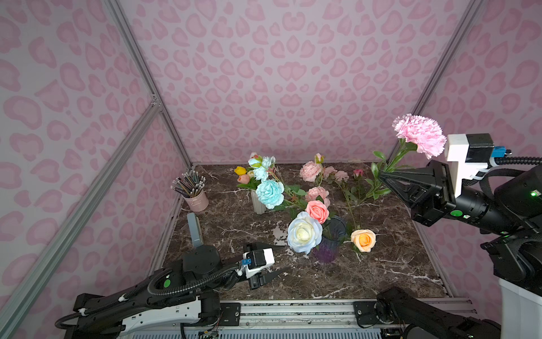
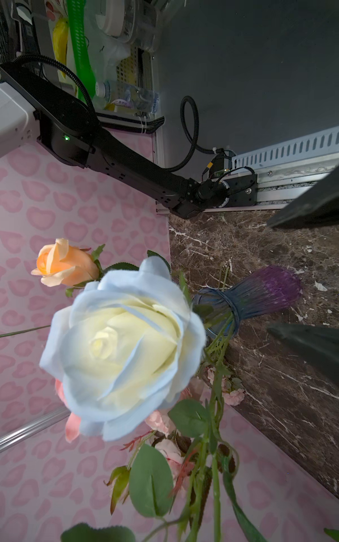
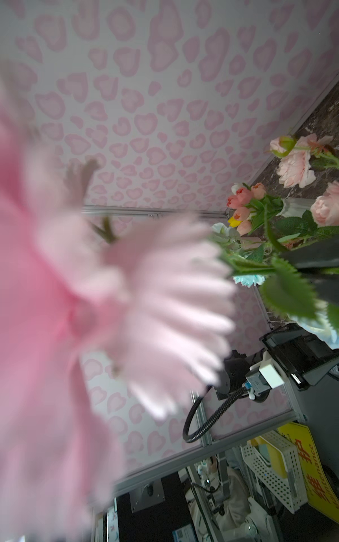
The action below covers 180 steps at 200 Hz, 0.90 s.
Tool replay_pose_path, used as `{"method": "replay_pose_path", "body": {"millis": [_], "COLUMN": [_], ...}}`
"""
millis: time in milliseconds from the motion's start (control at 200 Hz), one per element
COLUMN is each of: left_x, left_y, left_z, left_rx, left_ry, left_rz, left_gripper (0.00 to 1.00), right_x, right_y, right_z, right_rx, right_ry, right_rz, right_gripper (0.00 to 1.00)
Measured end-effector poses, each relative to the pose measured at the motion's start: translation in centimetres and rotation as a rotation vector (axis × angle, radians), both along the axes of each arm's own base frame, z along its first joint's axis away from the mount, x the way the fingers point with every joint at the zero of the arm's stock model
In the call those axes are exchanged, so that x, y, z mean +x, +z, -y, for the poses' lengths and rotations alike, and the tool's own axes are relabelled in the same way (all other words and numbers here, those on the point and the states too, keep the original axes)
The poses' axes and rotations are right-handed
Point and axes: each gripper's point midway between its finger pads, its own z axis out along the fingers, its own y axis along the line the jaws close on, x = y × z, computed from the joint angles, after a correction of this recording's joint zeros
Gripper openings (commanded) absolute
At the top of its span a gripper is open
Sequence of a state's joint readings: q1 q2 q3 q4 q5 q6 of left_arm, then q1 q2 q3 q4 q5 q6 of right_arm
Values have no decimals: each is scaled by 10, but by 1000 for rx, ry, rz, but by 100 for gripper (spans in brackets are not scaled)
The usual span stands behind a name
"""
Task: Pick out pink flowers from the vase
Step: Pick up the flower from the vase, then place the flower at the center of the board.
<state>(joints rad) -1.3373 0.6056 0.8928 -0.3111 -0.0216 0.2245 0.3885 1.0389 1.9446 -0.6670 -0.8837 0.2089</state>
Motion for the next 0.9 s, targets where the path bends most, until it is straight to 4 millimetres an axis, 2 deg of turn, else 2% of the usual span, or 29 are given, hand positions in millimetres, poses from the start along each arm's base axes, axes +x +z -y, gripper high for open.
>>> {"method": "replay_pose_path", "body": {"millis": [85, 165, 385, 475, 585, 760, 900], "left_x": [-2, -4, -10, -13, -14, -15, -16], "left_y": [1, 3, 12, 14, 12, 9, 12], "left_z": [2, 3, 12, 17, 21, 28, 26], "left_rx": [0, -5, -17, -19, -17, -10, -26], "left_ry": [-12, -24, -70, -88, -95, -108, -110], "left_rz": [-9, -16, -53, -77, -107, -143, -153], "left_gripper": [54, 55, 61, 63, 64, 65, 65], "right_x": [-5, -3, 10, 9, -5, -41, -64], "right_y": [2, -6, -49, -60, -66, -85, -96], "right_z": [-3, -8, -21, -34, -59, -106, -126], "right_rx": [18, 21, 3, -13, -42, -125, -163], "right_ry": [45, 74, 118, 151, 218, 302, 301], "right_rz": [-10, -43, -159, -181, -169, -148, -117], "right_gripper": [0, 0, 0, 0, 0, 0, 0]}}
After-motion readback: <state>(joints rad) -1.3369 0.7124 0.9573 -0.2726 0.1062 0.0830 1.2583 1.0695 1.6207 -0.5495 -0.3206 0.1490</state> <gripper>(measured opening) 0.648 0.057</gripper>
